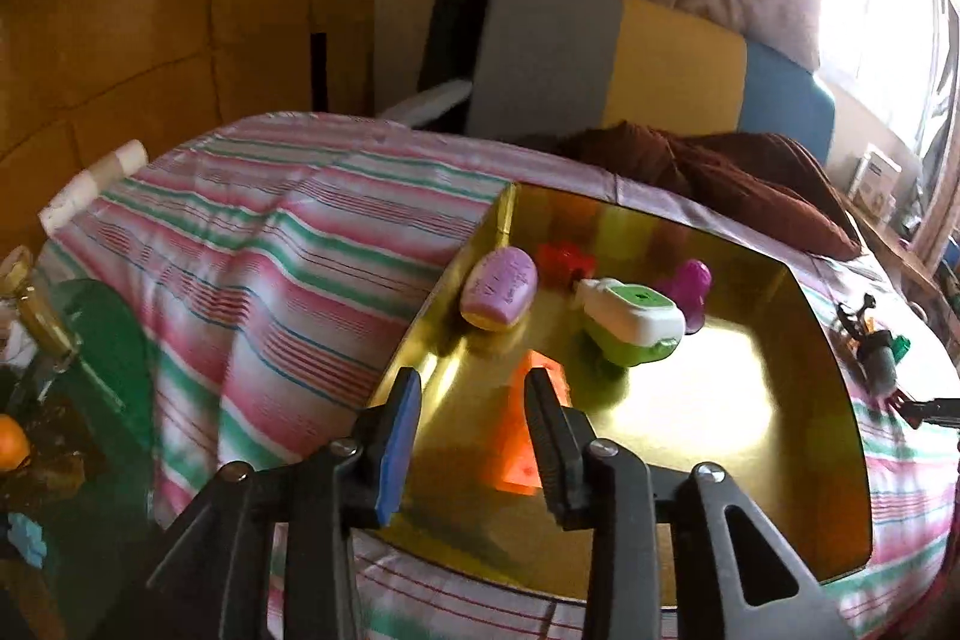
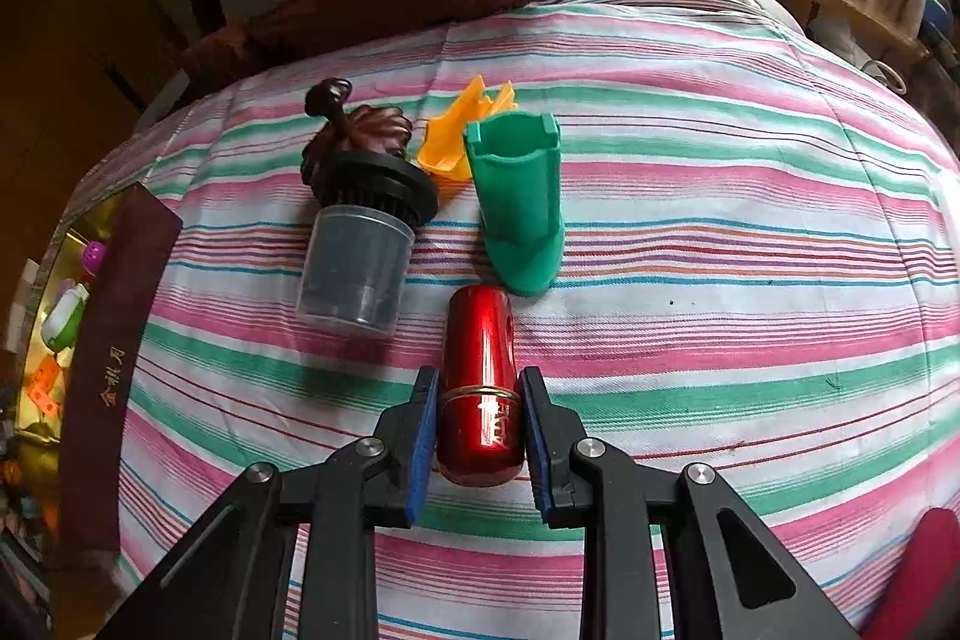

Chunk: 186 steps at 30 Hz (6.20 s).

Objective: Organize rigid objects
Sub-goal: 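Lower the orange block into the tray while the right gripper carries the red cylinder over, then lower the red cylinder into the tray and open the right gripper, then move both grippers from the tray back to the clear cup and green cup, then grasp the clear cup with black lid with the left gripper, then grasp the green cup with the right gripper while the left gripper holds the clear cup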

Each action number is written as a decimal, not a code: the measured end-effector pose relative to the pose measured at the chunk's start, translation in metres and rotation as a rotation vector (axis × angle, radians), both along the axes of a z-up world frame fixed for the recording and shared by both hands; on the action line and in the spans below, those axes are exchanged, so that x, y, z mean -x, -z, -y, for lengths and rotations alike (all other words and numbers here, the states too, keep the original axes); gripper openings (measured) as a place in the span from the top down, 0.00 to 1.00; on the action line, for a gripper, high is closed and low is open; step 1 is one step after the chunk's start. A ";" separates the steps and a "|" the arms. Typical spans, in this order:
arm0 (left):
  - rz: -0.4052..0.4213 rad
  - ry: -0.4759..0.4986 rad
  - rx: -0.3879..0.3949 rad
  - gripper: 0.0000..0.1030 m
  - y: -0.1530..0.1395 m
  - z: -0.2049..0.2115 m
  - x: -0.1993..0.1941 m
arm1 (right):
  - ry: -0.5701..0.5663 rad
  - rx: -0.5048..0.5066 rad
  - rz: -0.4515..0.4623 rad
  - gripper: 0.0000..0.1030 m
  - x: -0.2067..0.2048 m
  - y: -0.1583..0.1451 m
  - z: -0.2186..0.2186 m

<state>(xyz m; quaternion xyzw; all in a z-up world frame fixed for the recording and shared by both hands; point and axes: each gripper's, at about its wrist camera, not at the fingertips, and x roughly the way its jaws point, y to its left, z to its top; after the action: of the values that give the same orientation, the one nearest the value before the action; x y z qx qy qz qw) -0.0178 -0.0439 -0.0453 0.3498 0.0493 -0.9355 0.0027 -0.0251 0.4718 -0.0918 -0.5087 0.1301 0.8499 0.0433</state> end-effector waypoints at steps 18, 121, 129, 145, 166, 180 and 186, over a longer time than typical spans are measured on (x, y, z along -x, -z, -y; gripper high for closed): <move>-0.016 0.147 -0.074 0.63 -0.014 -0.025 -0.035 | -0.175 0.133 -0.137 0.74 -0.003 -0.069 0.087; -0.031 0.572 0.057 0.63 -0.025 -0.157 -0.086 | -0.046 -0.177 -0.017 0.38 -0.007 -0.043 0.056; 0.003 0.632 0.065 0.63 -0.026 -0.180 -0.084 | 0.016 -0.210 -0.019 0.38 0.022 -0.036 0.010; 0.144 0.708 -0.090 0.46 -0.029 -0.282 -0.028 | 0.209 -0.013 -0.034 0.36 0.018 -0.013 -0.048; 0.251 0.688 -0.032 0.55 0.053 -0.426 0.080 | 0.323 0.074 -0.038 0.36 0.015 -0.012 -0.082; 0.176 0.681 -0.141 0.56 0.061 -0.370 0.051 | 0.272 0.055 -0.050 0.36 0.018 -0.008 -0.071; 0.138 0.669 -0.120 0.57 0.058 -0.353 0.034 | 0.207 0.015 -0.125 0.36 0.020 -0.018 -0.055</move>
<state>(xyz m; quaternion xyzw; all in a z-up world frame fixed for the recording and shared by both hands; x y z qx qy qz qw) -0.0522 0.3093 -0.1035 0.4085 -0.0134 -0.8542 -0.3213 -0.0452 0.5267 -0.0739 -0.4387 0.1910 0.8700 0.1189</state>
